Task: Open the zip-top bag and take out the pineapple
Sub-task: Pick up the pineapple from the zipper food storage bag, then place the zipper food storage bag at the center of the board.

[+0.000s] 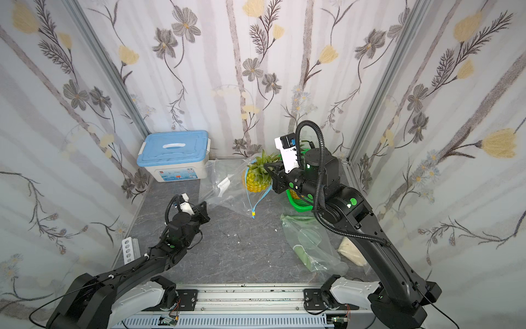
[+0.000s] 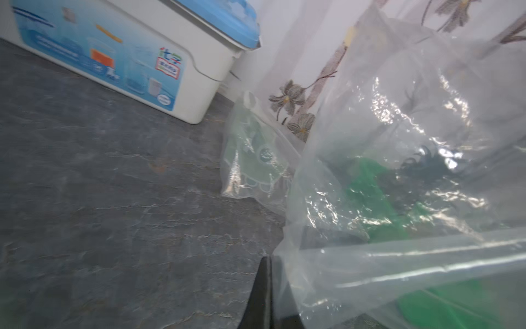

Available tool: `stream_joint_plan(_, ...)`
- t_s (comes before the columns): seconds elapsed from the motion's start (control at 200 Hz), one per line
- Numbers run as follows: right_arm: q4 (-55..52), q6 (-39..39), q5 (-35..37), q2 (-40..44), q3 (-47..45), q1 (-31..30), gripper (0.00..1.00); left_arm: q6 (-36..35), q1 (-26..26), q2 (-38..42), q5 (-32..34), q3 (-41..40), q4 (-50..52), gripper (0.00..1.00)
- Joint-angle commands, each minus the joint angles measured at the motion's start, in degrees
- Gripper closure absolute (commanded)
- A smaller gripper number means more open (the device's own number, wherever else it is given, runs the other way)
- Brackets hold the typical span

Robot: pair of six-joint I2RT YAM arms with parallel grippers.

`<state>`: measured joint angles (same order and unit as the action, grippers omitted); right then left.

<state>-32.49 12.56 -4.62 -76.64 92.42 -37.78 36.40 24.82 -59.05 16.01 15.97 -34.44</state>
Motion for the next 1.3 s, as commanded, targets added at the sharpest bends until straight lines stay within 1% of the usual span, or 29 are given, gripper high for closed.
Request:
stream_joint_plan(0.0,8.3,0.5,3.3,1.8,-2.2,1.5,1.0,4.1,-1.5,5.0,6.0,-1.2,3.8,1.0)
stream_joint_plan(0.085,9.9,0.7,3.0,3.1,-3.7,3.0,1.0,3.7,-2.4,9.7,7.9,-0.9,9.9,1.0)
stream_joint_plan(0.165,10.9,0.7,3.3,3.2,-3.9,3.9,1.0,2.9,-3.0,11.8,9.2,0.1,15.2,1.0)
stream_joint_plan(0.25,10.3,-0.5,7.3,2.0,-2.8,4.3,1.0,2.9,-3.1,12.3,11.3,1.7,21.2,1.0)
stream_joint_plan(0.305,10.3,-1.2,9.3,1.5,-2.2,5.0,1.0,3.4,-3.1,12.1,14.4,2.8,25.5,1.0)
stream_joint_plan(0.39,12.1,-1.5,8.7,2.2,-2.0,6.6,1.0,3.7,-3.3,10.8,18.9,3.6,28.9,1.0)
stream_joint_plan(0.485,13.8,-1.3,6.9,3.2,-1.8,7.7,1.0,3.8,-3.7,6.9,20.9,4.7,29.7,1.0)
stream_joint_plan(0.575,13.5,-1.5,6.5,3.1,-1.3,8.1,1.0,4.7,-3.8,1.6,20.4,6.0,28.6,1.0)
stream_joint_plan(0.689,14.1,-0.8,4.3,3.7,-2.5,9.0,1.0,6.0,-3.8,-3.8,18.8,6.9,26.2,1.0)
stream_joint_plan(0.779,15.0,-0.3,3.7,4.6,-3.6,9.2,1.0,6.2,-3.2,-5.2,19.0,7.1,24.9,1.0)
stream_joint_plan(0.869,15.6,-0.1,4.4,5.4,-4.5,9.4,1.0,5.7,-2.7,-5.0,20.7,8.1,27.0,1.0)
stream_joint_plan(0.934,17.4,0.9,0.8,6.1,-5.1,9.6,1.0,4.4,-2.4,-5.5,21.7,9.1,28.6,1.0)
stream_joint_plan(1.049,21.9,4.1,-8.5,6.4,-6.1,9.9,1.0,3.1,-0.6,-7.2,23.6,10.0,28.6,1.0)
stream_joint_plan(1.159,25.9,7.4,-17.6,5.6,-5.6,10.0,1.0,3.5,0.1,-9.3,22.7,10.6,27.5,1.0)
stream_joint_plan(1.239,25.8,8.5,-21.2,4.3,-3.9,10.1,1.0,3.9,0.4,-10.7,21.5,10.7,25.0,1.0)
stream_joint_plan(1.299,24.3,8.4,-21.4,3.7,-2.9,10.1,1.0,4.4,0.4,-11.2,21.2,11.4,24.2,1.0)
